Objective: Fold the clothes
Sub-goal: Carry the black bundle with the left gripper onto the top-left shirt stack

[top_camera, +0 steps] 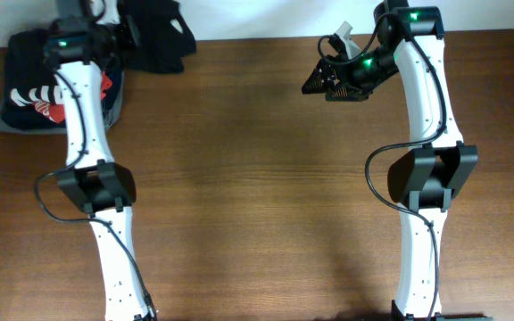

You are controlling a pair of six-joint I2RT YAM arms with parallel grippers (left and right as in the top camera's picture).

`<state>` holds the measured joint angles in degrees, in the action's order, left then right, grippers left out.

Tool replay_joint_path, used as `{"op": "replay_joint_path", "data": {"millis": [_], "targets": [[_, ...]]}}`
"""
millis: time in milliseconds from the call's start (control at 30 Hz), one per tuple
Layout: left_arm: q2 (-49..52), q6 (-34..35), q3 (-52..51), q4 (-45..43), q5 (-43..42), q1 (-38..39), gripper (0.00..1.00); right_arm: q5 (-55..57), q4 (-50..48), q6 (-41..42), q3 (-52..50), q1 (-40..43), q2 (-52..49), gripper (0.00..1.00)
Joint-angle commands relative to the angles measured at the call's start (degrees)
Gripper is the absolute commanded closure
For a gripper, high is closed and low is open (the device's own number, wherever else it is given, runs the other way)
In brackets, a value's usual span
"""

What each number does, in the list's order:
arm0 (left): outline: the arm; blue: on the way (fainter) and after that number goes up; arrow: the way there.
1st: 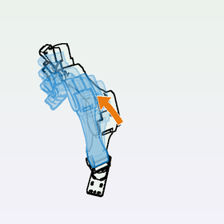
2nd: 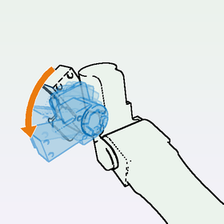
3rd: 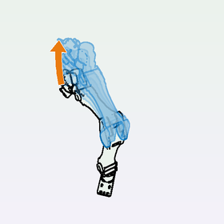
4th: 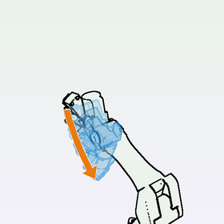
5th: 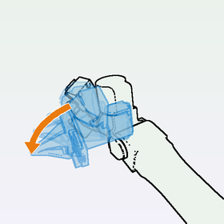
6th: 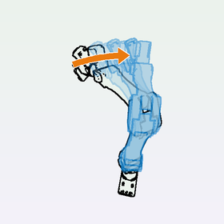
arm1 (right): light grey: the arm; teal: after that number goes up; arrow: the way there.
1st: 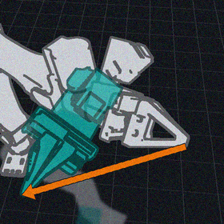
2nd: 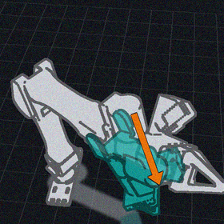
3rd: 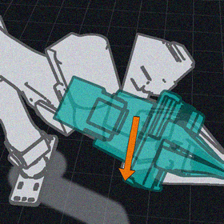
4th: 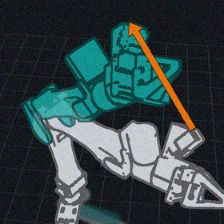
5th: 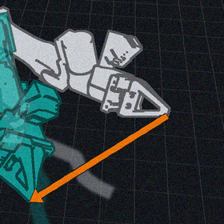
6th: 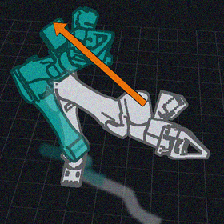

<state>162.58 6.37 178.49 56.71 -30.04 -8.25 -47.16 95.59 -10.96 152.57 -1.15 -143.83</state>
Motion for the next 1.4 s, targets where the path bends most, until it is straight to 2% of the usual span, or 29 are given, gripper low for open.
{"op": "replay_joint_path", "data": {"millis": [0, 133, 200, 300, 567, 733, 967, 1367], "targets": [[-5.99, 4.55, 1.42, -2.62, -0.35, -0.94, 1.0, 0.74, 0.04, -0.81, 0.48, 0.04, 1.07, 0.08], [-6.84, 4.83, 1.42, -4.31, -0.26, -0.94, 1.0, 0.74, 0.04, -0.81, 0.48, 0.04, 1.07, 0.08], [-6.93, 7.19, 1.42, -5.05, 0.94, -0.96, 1.0, 0.74, 0.04, -0.81, 0.48, 0.04, 1.07, 0.08], [-6.93, 10.99, 1.42, -5.51, 5.57, -1.2, 1.0, 0.74, 0.07, -0.81, 0.48, 0.04, 1.07, 0.08], [-6.93, 13.55, 1.42, -5.31, 17.07, -2.86, 1.0, 1.55, 0.22, -0.81, 0.48, 0.04, 1.07, 0.07], [-6.93, 14.62, 1.42, -6.16, 18.1, -6.51, 1.0, 2.01, 0.09, -0.83, 0.48, 0.04, 1.05, 0.07], [-6.93, 22.62, 1.33, -6.32, 17.92, -11.3, 0.99, 2.43, 0.02, -0.81, 0.48, 0.04, 1.05, 0.07], [-6.93, 25.33, -1.44, -3.72, 22.45, -14.12, 0.99, 2.4, 0.17, -0.81, 0.48, -0.17, 1.05, 0.07]]}}
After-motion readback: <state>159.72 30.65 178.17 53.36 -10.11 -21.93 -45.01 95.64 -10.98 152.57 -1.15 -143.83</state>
